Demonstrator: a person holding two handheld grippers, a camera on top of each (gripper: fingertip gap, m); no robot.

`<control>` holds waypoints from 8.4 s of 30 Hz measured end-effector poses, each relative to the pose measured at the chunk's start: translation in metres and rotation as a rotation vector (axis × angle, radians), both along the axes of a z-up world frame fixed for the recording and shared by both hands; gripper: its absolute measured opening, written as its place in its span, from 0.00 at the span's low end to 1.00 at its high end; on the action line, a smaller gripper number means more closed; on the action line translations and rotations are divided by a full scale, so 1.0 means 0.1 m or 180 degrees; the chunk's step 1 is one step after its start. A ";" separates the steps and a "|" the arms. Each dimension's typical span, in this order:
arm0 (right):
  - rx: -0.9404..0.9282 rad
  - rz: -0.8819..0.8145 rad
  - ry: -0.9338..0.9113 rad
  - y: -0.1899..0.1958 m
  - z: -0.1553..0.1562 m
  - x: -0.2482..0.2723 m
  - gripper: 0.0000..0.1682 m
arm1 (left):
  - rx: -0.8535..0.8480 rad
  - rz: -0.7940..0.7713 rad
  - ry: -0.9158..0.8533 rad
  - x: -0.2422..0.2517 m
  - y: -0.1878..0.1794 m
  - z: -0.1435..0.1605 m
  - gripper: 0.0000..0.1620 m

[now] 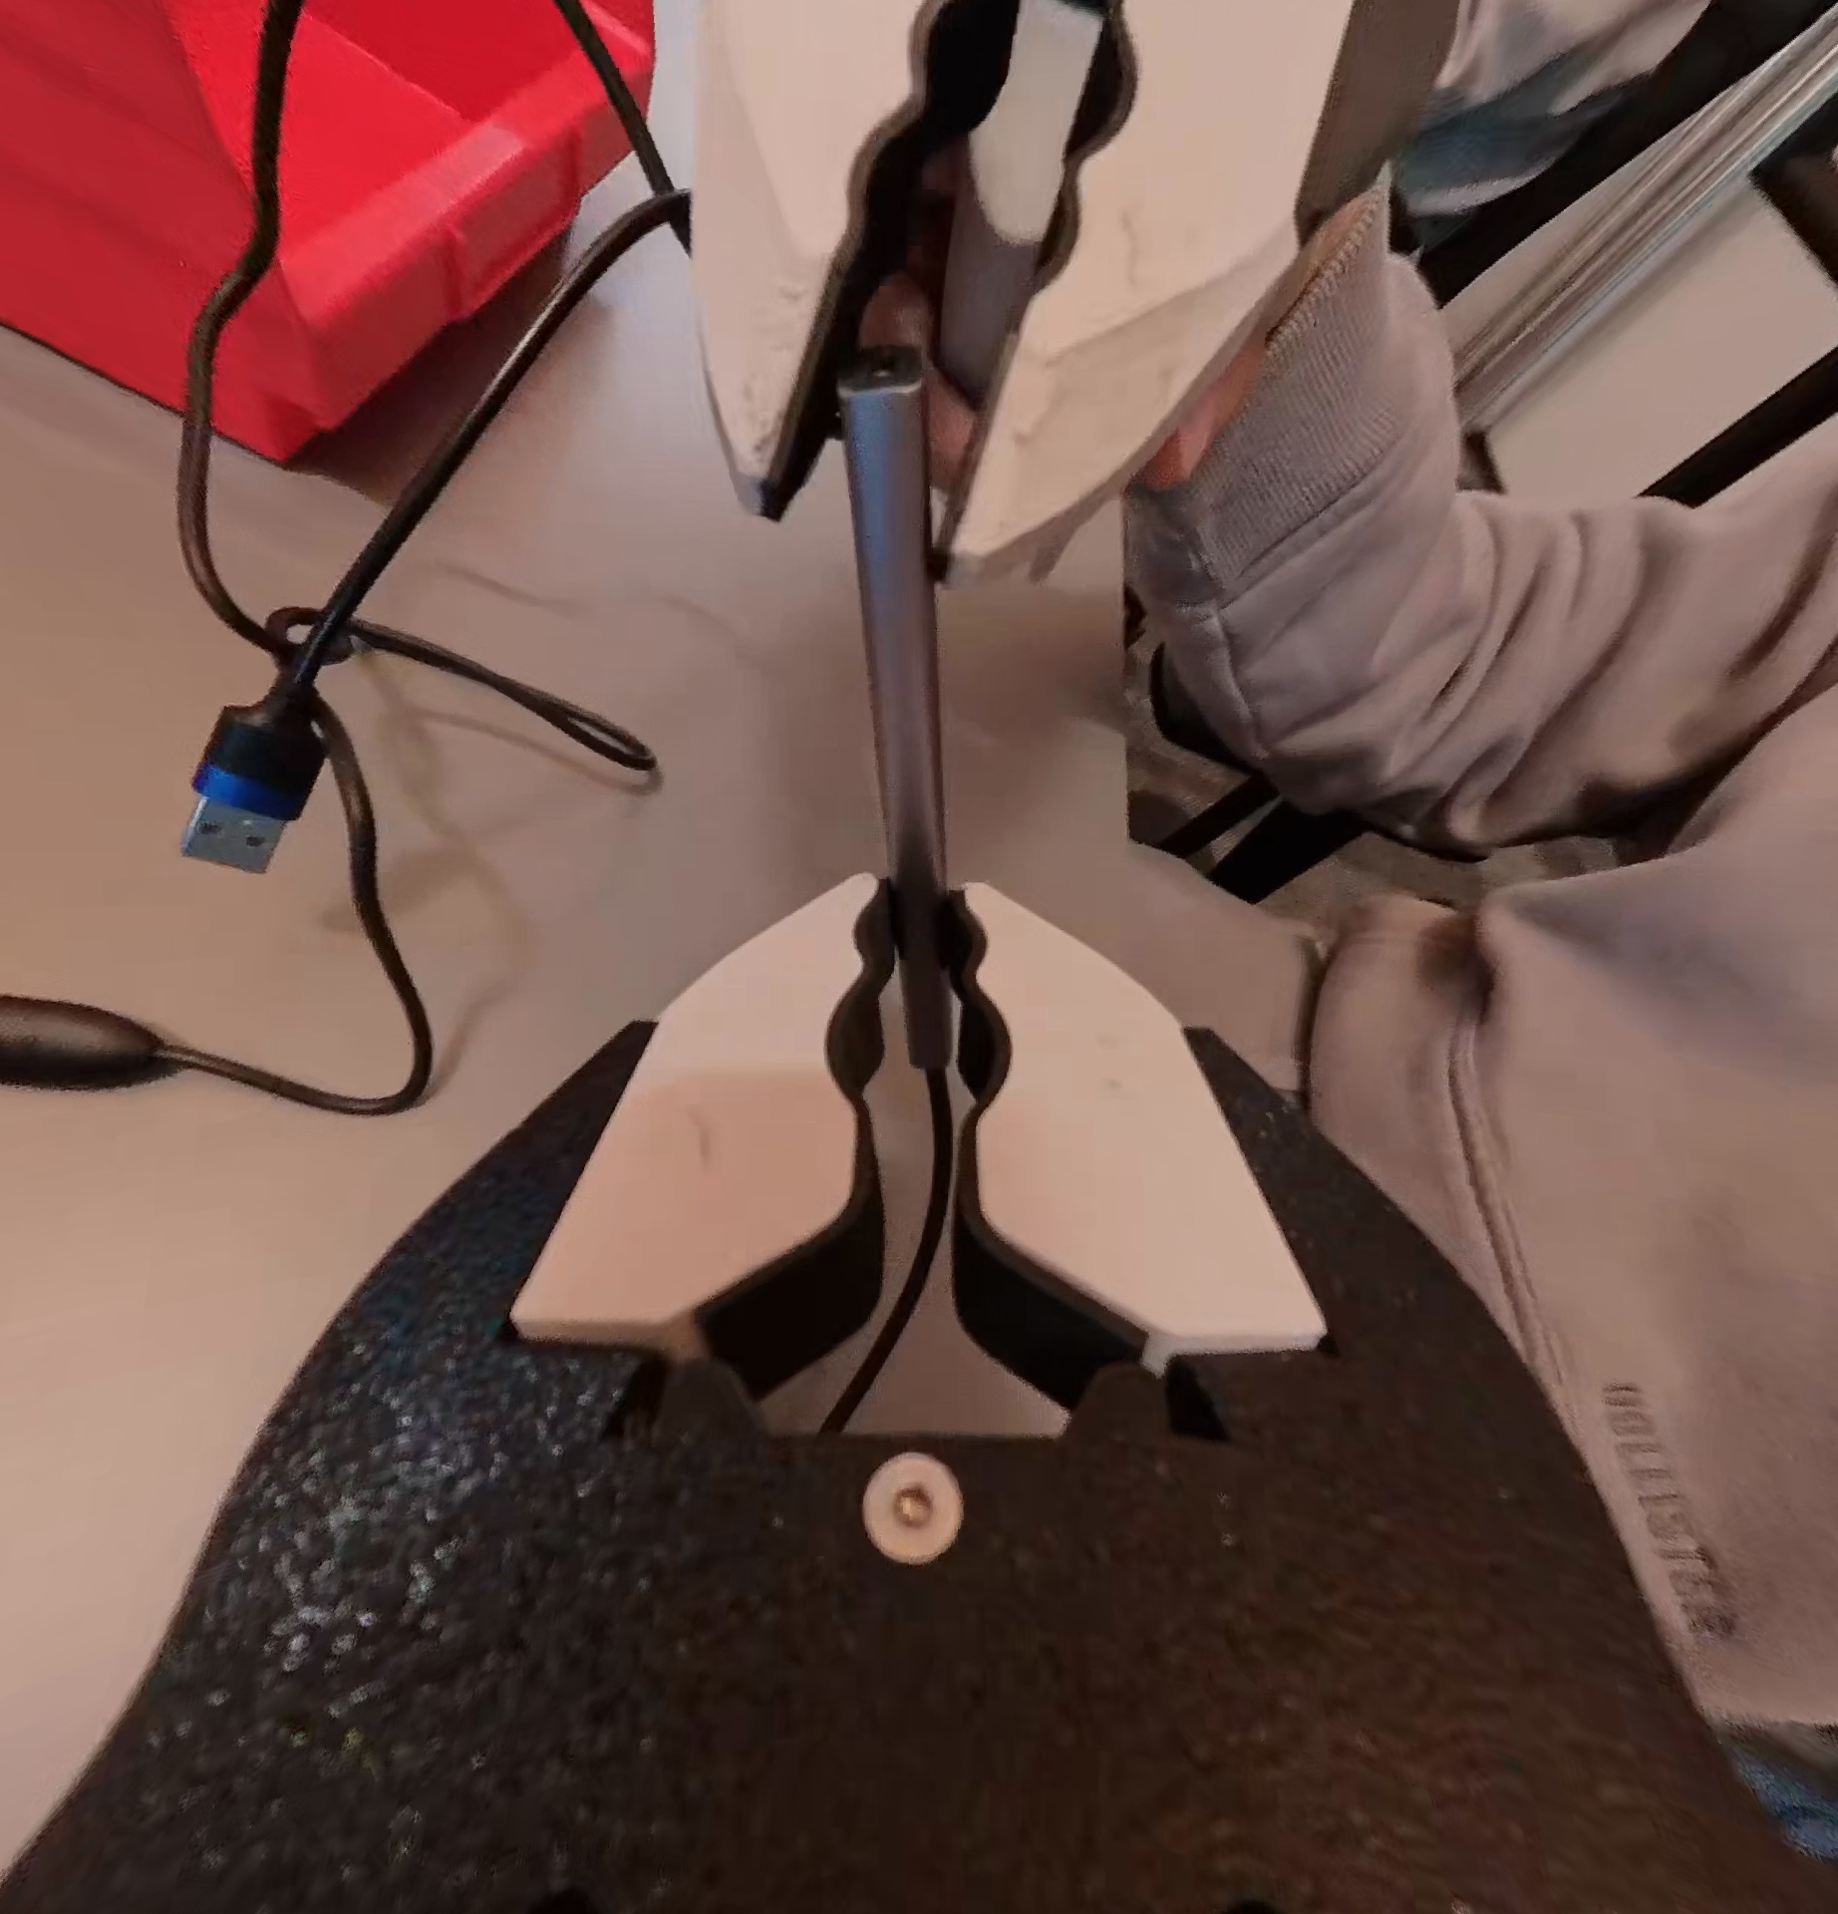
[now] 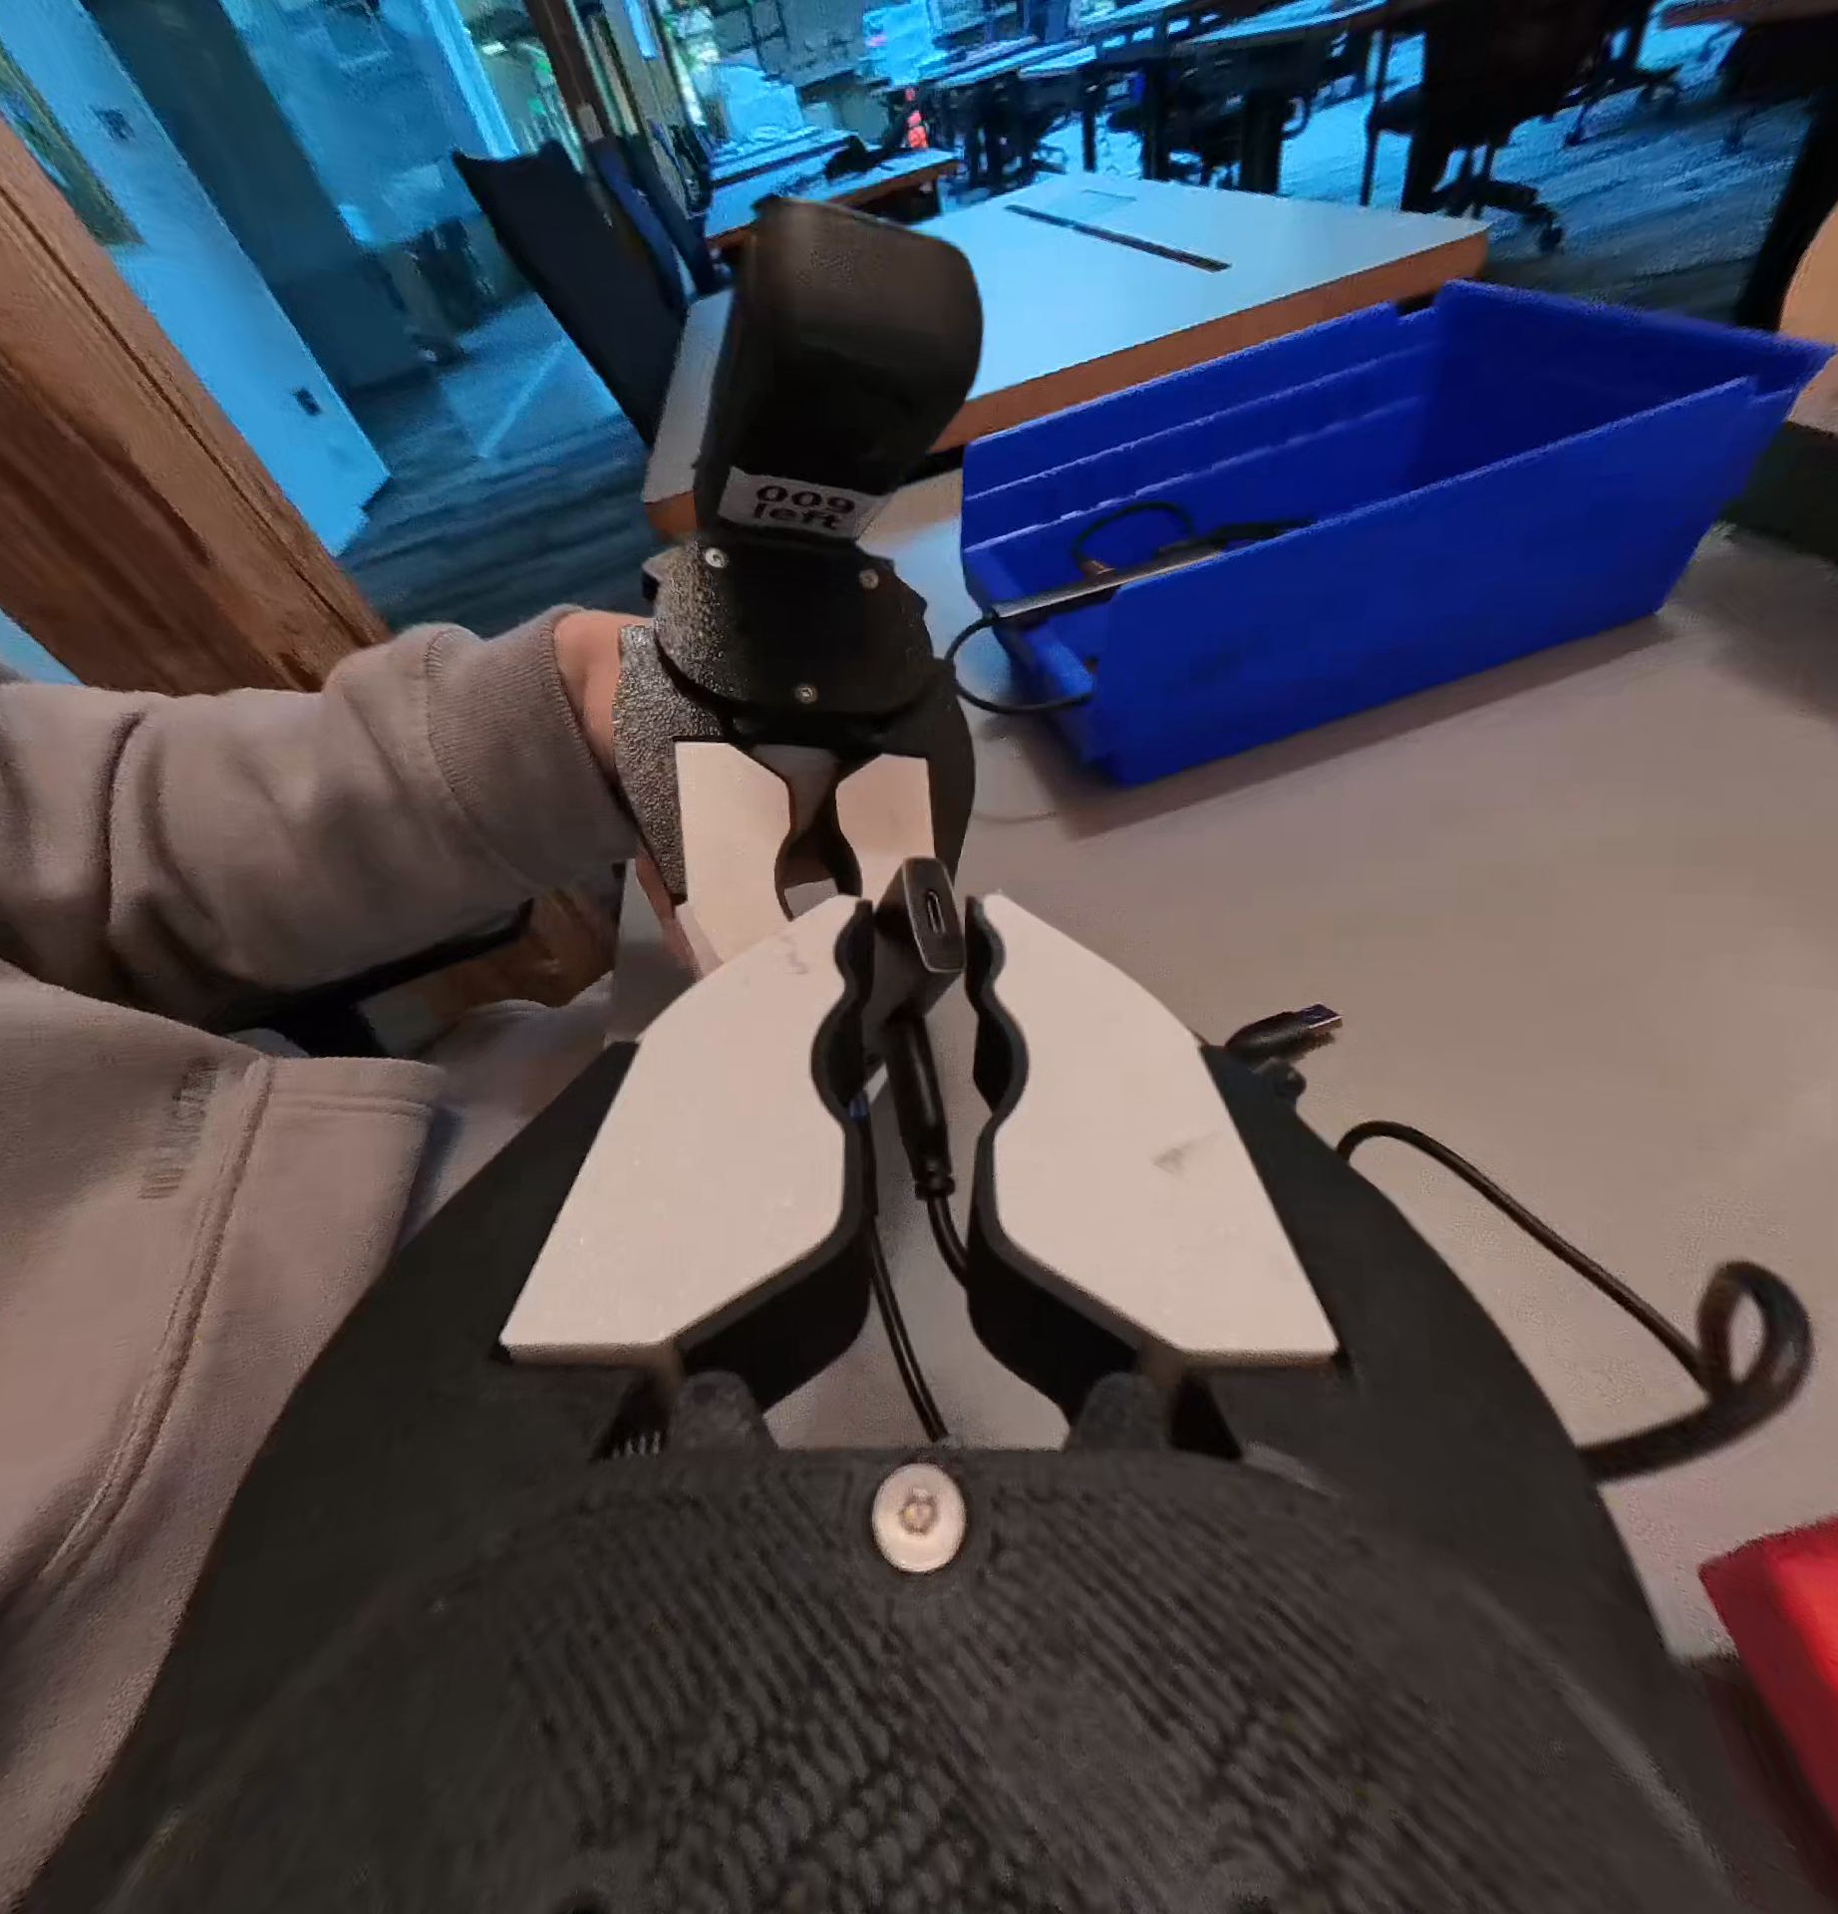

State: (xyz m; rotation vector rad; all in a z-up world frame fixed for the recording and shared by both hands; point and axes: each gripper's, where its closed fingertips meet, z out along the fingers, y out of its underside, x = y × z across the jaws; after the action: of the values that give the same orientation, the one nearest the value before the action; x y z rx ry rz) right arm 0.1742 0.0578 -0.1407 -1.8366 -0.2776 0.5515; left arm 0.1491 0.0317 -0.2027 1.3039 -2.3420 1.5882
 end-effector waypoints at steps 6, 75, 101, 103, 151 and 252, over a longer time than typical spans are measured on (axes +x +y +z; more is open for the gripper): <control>0.0116 -0.0296 0.0859 0.09 0.10 0.27 0.06 | 0.0606 0.0857 -0.0769 0.28 0.34 0.10 0.10; 0.0815 -0.1830 -0.0621 0.45 -0.36 -0.22 0.06 | 0.0603 0.3170 -0.2269 -0.02 0.89 0.26 0.15; 0.0658 -0.2248 -0.0892 -0.93 0.22 0.44 0.06 | -0.0401 0.4170 -0.3239 -1.16 1.96 1.62 0.15; 0.0916 -0.2197 -0.0961 -0.94 0.60 0.47 0.06 | -0.0308 0.4100 -0.3262 -1.15 1.93 1.64 0.15; 0.1081 -0.1897 -0.0814 0.40 0.27 -0.12 0.25 | 0.0542 0.2851 -0.2726 -0.27 0.97 0.73 0.15; -0.1255 -0.1646 -0.1382 0.51 -1.33 0.23 0.36 | 0.0606 0.3038 -0.2634 -0.39 1.30 0.84 0.15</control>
State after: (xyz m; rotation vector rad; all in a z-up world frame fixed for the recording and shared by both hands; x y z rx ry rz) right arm 0.1976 0.1091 -0.2739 -2.2954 0.0327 -0.1727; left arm 0.1097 0.1621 -0.1186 2.4300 -2.3909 2.6080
